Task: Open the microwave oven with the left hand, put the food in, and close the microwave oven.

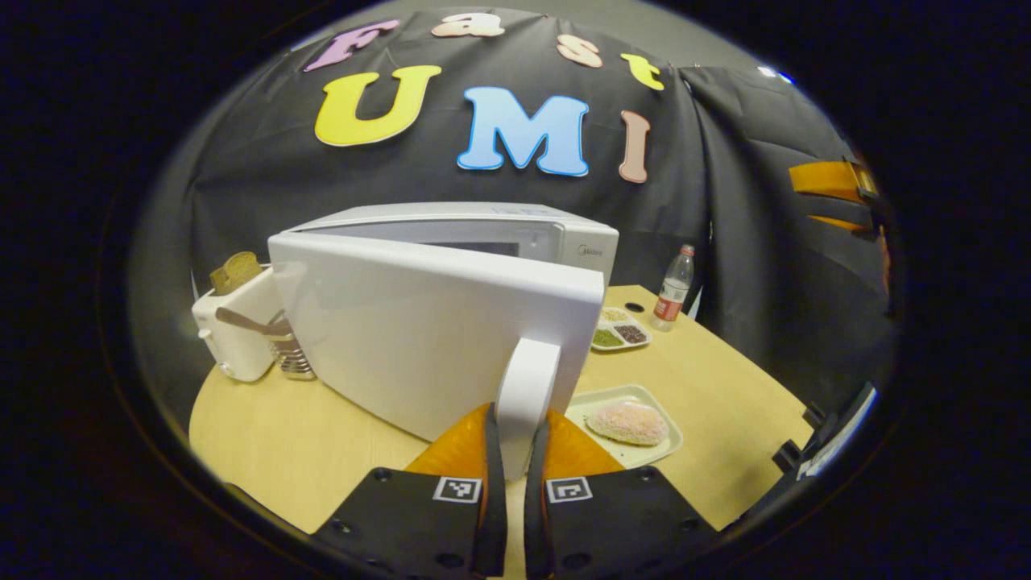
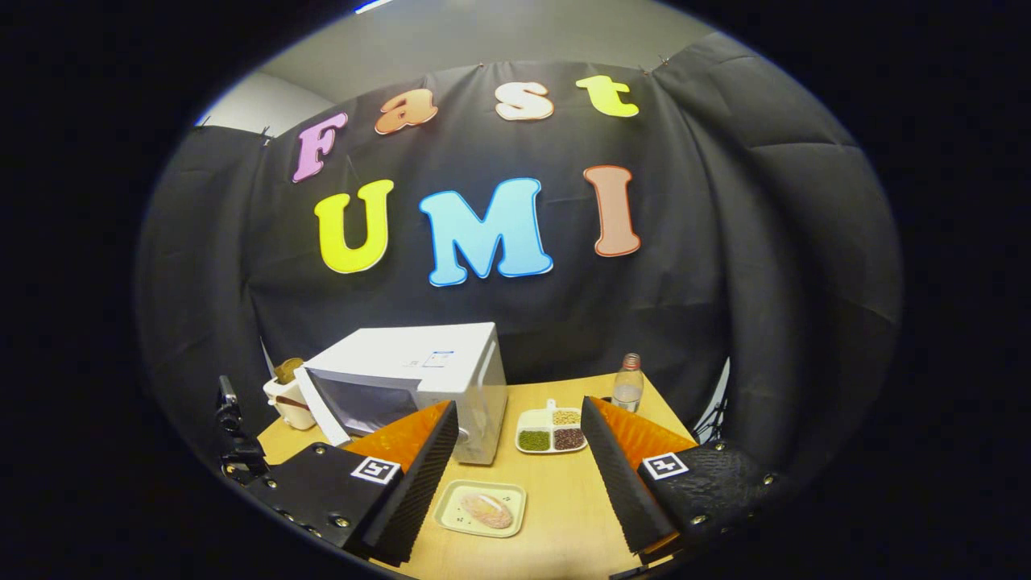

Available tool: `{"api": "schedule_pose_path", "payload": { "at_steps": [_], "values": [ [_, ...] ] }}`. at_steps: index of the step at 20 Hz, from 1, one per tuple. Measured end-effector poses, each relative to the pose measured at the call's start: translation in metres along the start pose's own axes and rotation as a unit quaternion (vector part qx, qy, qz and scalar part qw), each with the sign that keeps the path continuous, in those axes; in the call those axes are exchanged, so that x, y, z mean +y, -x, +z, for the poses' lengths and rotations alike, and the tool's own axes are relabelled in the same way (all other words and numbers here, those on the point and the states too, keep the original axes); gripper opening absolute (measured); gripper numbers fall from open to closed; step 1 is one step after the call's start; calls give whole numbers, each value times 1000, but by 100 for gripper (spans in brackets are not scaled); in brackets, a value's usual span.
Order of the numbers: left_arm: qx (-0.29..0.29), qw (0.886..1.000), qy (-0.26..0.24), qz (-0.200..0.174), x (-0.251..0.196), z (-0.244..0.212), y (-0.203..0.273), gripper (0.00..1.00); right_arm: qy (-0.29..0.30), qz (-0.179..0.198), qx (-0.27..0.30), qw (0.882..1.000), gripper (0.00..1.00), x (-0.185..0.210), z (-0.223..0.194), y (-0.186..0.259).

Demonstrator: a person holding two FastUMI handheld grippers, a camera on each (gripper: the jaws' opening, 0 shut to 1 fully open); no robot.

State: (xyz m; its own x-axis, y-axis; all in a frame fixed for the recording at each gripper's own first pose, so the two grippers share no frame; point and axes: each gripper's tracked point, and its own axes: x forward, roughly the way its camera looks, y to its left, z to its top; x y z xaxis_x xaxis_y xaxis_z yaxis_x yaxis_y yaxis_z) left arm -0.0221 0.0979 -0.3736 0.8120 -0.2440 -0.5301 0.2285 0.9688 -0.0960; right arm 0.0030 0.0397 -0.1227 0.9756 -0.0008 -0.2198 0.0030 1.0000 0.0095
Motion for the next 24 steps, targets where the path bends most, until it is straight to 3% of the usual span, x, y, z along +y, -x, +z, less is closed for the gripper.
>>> {"api": "schedule_pose_path", "payload": {
  "at_steps": [10, 13, 22, 24],
  "values": [
    [-5, 1000, 30, 4, 65, -39, 88, 15, 0, 1, -5, 1000, 94, 44, -4, 17],
    [-2, 999, 23, 23, 99, -50, 116, 15, 4, 3, -4, 1000, 94, 59, -8, 23],
    [-26, 994, 64, 88, 219, -68, 165, 14, 33, 13, 10, 999, 94, 109, -21, 20],
    [-26, 994, 66, 81, 232, -69, 168, 14, 41, 16, 11, 999, 94, 117, -21, 20]
  ]
}}
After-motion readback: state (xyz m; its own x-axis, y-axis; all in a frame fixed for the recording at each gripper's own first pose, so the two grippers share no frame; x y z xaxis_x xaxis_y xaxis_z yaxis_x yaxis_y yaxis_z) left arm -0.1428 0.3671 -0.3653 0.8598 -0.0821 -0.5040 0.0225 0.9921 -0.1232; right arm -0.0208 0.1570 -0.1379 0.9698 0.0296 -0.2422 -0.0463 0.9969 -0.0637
